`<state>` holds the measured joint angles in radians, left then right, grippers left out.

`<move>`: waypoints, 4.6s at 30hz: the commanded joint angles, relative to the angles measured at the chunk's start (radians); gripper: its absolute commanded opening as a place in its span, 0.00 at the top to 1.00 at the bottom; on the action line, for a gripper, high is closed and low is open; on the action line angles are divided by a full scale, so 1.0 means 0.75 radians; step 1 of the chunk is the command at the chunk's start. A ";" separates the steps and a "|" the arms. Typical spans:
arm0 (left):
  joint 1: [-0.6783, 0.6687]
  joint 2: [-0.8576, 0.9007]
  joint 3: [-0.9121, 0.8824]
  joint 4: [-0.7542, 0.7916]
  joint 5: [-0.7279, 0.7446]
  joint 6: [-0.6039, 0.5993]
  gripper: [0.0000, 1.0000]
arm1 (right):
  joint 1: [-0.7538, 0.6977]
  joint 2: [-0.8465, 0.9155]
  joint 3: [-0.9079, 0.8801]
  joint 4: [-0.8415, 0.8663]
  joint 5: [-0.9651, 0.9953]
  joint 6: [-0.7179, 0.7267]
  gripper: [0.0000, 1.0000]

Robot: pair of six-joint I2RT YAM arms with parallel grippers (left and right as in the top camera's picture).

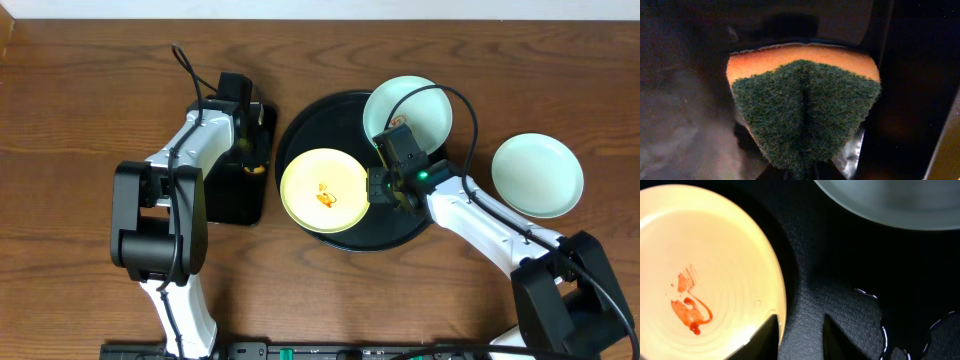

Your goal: Clean dirty plates on tray and stack at the side

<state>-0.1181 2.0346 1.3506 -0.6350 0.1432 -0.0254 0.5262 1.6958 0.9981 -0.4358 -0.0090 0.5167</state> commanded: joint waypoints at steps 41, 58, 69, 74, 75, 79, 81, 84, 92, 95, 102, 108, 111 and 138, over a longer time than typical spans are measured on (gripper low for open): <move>-0.149 -0.464 -0.016 -0.184 0.435 0.007 0.92 | 0.016 0.149 0.001 0.048 -0.054 0.064 0.99; -0.520 -0.162 -0.016 -0.197 0.459 -0.085 0.93 | 0.015 0.149 0.001 0.045 -0.054 0.064 0.99; -0.540 0.025 -0.016 -0.185 0.562 -0.087 0.93 | 0.012 0.149 0.001 0.045 -0.054 0.064 0.99; -0.540 0.089 -0.016 -0.180 0.389 -0.083 0.92 | 0.012 0.149 0.001 0.045 -0.054 0.064 0.99; -0.539 0.094 -0.016 -0.180 0.322 -0.083 0.92 | 0.012 0.149 0.001 0.045 -0.054 0.064 0.99; -0.520 0.092 -0.015 -0.179 0.082 -0.083 0.92 | 0.012 0.149 0.001 0.042 -0.054 0.064 0.99; -0.500 0.092 -0.015 -0.180 0.031 -0.083 0.93 | 0.012 0.149 0.001 0.041 -0.054 0.064 0.99; -0.457 0.092 -0.015 -0.168 0.021 -0.083 0.92 | 0.012 0.149 0.001 0.036 -0.054 0.064 0.99; -0.358 0.090 -0.008 -0.132 0.054 -0.083 0.92 | 0.012 0.149 0.001 0.031 -0.054 0.064 0.99; -0.351 0.063 0.018 -0.160 0.129 -0.040 0.93 | 0.012 0.149 0.001 0.031 -0.054 0.064 0.99; -0.349 -0.178 0.035 -0.139 0.207 -0.032 0.92 | 0.012 0.149 0.001 0.028 -0.054 0.064 0.99; -0.279 -0.401 0.035 -0.124 0.201 -0.033 0.92 | 0.012 0.149 0.001 0.026 -0.033 0.063 0.99; -0.202 -0.448 0.035 -0.130 0.201 -0.032 0.92 | 0.014 0.145 0.001 0.020 0.008 0.045 0.99; 0.190 -0.281 -0.001 -0.069 0.201 -0.032 0.78 | 0.016 -0.302 0.004 0.110 0.581 -0.709 0.99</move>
<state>0.0196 1.7939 1.3643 -0.6899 0.3035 -0.0654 0.5289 1.5127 0.9985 -0.3729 0.2951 0.1196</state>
